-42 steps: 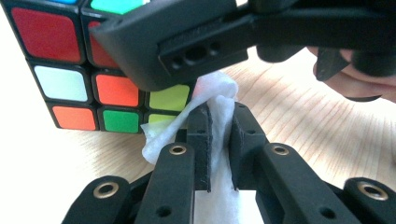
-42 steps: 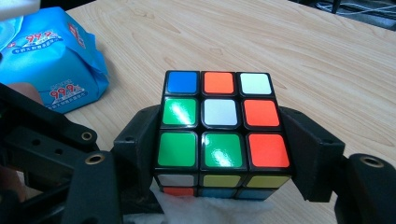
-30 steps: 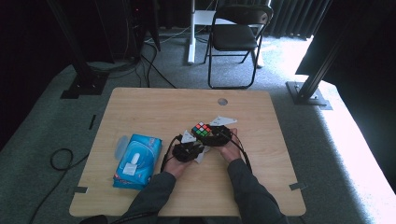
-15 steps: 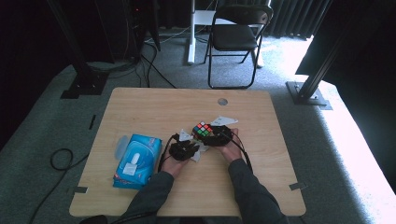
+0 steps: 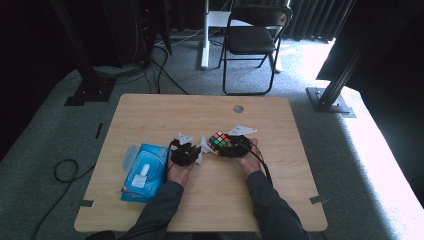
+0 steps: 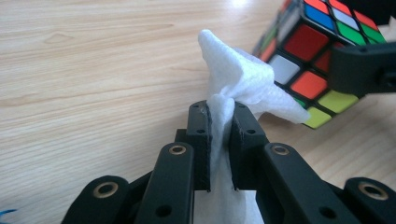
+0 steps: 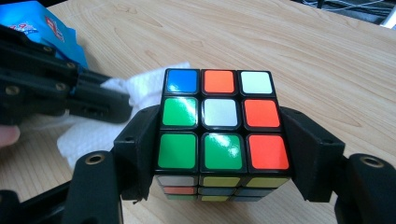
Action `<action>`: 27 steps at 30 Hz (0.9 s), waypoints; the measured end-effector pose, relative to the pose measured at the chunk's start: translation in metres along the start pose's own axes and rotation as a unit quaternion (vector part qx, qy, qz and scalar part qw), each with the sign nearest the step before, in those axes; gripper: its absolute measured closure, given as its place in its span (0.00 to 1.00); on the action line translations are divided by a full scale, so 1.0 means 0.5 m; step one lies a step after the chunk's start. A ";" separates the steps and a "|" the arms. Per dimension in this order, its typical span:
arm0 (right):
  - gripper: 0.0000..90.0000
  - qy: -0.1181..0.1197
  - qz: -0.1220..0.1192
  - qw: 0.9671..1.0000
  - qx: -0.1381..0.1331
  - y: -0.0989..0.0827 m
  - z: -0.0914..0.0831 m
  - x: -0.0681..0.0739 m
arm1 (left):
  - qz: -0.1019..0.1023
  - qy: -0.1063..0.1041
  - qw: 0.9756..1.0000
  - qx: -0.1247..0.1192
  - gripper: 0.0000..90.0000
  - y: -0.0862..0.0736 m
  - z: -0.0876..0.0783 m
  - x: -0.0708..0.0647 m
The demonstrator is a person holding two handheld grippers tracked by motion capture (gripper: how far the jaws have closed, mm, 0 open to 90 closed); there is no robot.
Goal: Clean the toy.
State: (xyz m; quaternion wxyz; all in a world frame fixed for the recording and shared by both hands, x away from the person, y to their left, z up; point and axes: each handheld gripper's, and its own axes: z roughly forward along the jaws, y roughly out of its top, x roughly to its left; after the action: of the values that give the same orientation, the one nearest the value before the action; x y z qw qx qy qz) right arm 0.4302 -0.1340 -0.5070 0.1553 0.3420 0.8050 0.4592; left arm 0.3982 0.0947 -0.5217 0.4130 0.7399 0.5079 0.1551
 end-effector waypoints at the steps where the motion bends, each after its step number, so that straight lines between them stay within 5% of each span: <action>1: 0.38 0.000 0.000 1.000 0.000 0.000 0.000 0.000 | -0.002 0.003 1.000 -0.002 0.89 0.000 0.000 0.002; 27: 0.38 -0.028 -0.017 0.999 0.028 -0.016 0.004 -0.007 | -0.024 0.053 0.998 -0.006 0.86 0.006 -0.002 0.018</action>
State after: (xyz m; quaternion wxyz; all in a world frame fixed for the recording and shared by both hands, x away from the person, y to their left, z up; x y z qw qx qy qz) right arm 0.4305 -0.1379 -0.5149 0.1756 0.3452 0.8188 0.4237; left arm 0.4036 0.1026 -0.5204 0.3937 0.7157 0.5456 0.1872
